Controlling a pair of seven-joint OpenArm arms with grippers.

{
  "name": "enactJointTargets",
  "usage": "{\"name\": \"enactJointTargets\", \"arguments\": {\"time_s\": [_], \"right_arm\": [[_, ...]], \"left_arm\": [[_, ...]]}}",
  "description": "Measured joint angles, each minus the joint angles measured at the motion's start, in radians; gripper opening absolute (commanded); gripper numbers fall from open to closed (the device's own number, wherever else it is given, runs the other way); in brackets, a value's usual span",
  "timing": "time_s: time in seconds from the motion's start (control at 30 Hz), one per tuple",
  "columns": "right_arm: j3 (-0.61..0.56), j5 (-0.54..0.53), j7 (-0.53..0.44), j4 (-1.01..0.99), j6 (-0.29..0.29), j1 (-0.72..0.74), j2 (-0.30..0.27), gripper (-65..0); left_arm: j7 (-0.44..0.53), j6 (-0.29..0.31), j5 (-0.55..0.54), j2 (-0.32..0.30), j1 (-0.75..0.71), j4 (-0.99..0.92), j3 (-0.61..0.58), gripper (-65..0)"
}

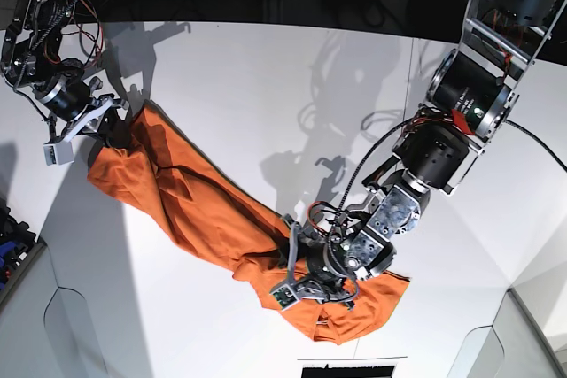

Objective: Layout the t-shirt on the table in an organized manner, then fold the t-shirt properly
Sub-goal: 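Grasp the shirt end with the left gripper and pull it away from the right gripper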

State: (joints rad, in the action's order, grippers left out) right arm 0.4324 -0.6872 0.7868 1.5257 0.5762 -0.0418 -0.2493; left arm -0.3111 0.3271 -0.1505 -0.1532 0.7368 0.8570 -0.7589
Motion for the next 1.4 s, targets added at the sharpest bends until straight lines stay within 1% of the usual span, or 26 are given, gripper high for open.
{"name": "enactJointTargets", "arguments": {"time_s": [0.03, 0.07, 0.13, 0.2, 0.23, 0.27, 0.37, 0.4, 0.47, 0.5, 0.57, 0.63, 0.7, 0.73, 0.77, 0.8, 0.83, 0.87, 0.9, 0.93, 0.97, 1.0, 1.13, 1.17, 1.27, 1.4], "right_arm": [[0.000, 0.000, 0.000, 0.000, 0.000, 0.000, 0.000, -65.0], [0.000, 0.000, 0.000, 0.000, 0.000, 0.000, 0.000, -65.0], [0.000, 0.005, 0.000, 0.000, 0.000, 0.000, 0.000, -65.0], [0.000, 0.007, 0.000, 0.000, 0.000, 0.000, 0.000, -65.0], [0.000, 0.007, 0.000, 0.000, 0.000, 0.000, 0.000, -65.0], [0.000, 0.007, 0.000, 0.000, 0.000, 0.000, 0.000, -65.0], [0.000, 0.007, 0.000, 0.000, 0.000, 0.000, 0.000, -65.0], [0.000, 0.008, 0.000, 0.000, 0.000, 0.000, 0.000, -65.0], [0.000, 0.008, 0.000, 0.000, 0.000, 0.000, 0.000, -65.0], [0.000, 0.008, 0.000, 0.000, 0.000, 0.000, 0.000, -65.0], [0.000, 0.008, 0.000, 0.000, 0.000, 0.000, 0.000, -65.0], [0.000, 0.008, 0.000, 0.000, 0.000, 0.000, 0.000, -65.0], [0.000, 0.008, 0.000, 0.000, 0.000, 0.000, 0.000, -65.0], [0.000, 0.008, 0.000, 0.000, 0.000, 0.000, 0.000, -65.0], [0.000, 0.008, 0.000, 0.000, 0.000, 0.000, 0.000, -65.0], [0.000, 0.008, 0.000, 0.000, 0.000, 0.000, 0.000, -65.0], [0.000, 0.013, 0.000, 0.000, 0.000, 0.000, 0.000, -65.0], [0.000, 0.019, 0.000, 0.000, 0.000, 0.000, 0.000, -65.0], [0.000, 0.021, 0.000, 0.000, 0.000, 0.000, 0.000, -65.0], [0.000, 0.023, 0.000, 0.000, 0.000, 0.000, 0.000, -65.0], [0.000, 0.025, 0.000, 0.000, 0.000, 0.000, 0.000, -65.0], [0.000, 0.026, 0.000, 0.000, 0.000, 0.000, 0.000, -65.0], [0.000, 0.026, -0.005, 0.000, 0.000, 0.000, 0.000, -65.0], [0.000, 0.026, -0.005, 0.000, 0.000, 0.000, 0.000, -65.0], [0.000, 0.026, -0.012, 0.000, 0.000, 0.000, 0.000, -65.0], [0.000, 0.029, -0.034, 0.000, 0.000, 0.003, 0.000, -65.0]], "left_arm": [[0.003, 0.002, 0.001, 0.004, 0.000, 0.000, 0.000, -53.5], [0.006, 0.002, 0.001, 0.010, -0.001, 0.000, 0.000, -54.5], [0.024, 0.002, 0.027, 0.017, -0.012, 0.000, 0.000, -54.5], [0.021, 0.002, 0.044, 0.018, -0.034, 0.000, 0.000, -54.2], [0.021, 0.002, 0.045, 0.018, -0.046, 0.000, 0.000, -53.1], [0.020, 0.002, 0.046, 0.017, -0.056, -0.002, 0.000, -50.0], [0.027, 0.003, 0.058, 0.018, -0.071, -0.003, 0.000, -36.2], [0.028, 0.003, 0.070, 0.018, -0.069, -0.003, 0.000, -34.6], [0.032, 0.002, 0.082, 0.018, -0.060, -0.003, 0.000, -34.5], [0.035, -0.011, 0.085, 0.018, -0.057, -0.003, 0.000, -34.5], [0.039, -0.074, 0.094, 0.018, -0.051, -0.003, 0.000, -34.5], [0.039, -0.089, 0.117, 0.018, -0.043, -0.003, 0.000, -34.5], [0.059, -0.089, 0.142, 0.018, -0.041, -0.006, 0.000, -34.5], [0.085, -0.087, 0.147, 0.021, -0.038, -0.025, 0.000, -34.6], [0.115, -0.061, 0.156, 0.021, -0.037, -0.054, 0.000, -34.7], [0.167, -0.026, 0.177, 0.029, -0.035, -0.091, 0.000, -35.0], [0.228, -0.007, 0.213, 0.034, -0.037, -0.130, 0.000, -36.1], [0.285, 0.007, 0.245, 0.039, -0.039, -0.167, 0.000, -38.7], [0.332, 0.017, 0.261, 0.040, -0.043, -0.196, 0.000, -42.9], [0.363, 0.018, 0.263, 0.042, -0.045, -0.220, 0.000, -49.4], [0.367, 0.009, 0.263, 0.043, -0.047, -0.233, 0.000, -56.9], [0.364, -0.022, 0.267, 0.043, -0.047, -0.240, 0.000, -64.4], [0.337, -0.165, 0.260, 0.045, -0.038, -0.237, 0.001, -65.0], [0.327, -0.182, 0.248, 0.042, -0.035, -0.231, 0.001, -65.0], [0.288, -0.196, 0.201, 0.010, -0.018, -0.188, 0.000, -65.0], [0.212, -0.206, 0.126, -0.084, 0.001, -0.062, 0.001, -65.0]]}}
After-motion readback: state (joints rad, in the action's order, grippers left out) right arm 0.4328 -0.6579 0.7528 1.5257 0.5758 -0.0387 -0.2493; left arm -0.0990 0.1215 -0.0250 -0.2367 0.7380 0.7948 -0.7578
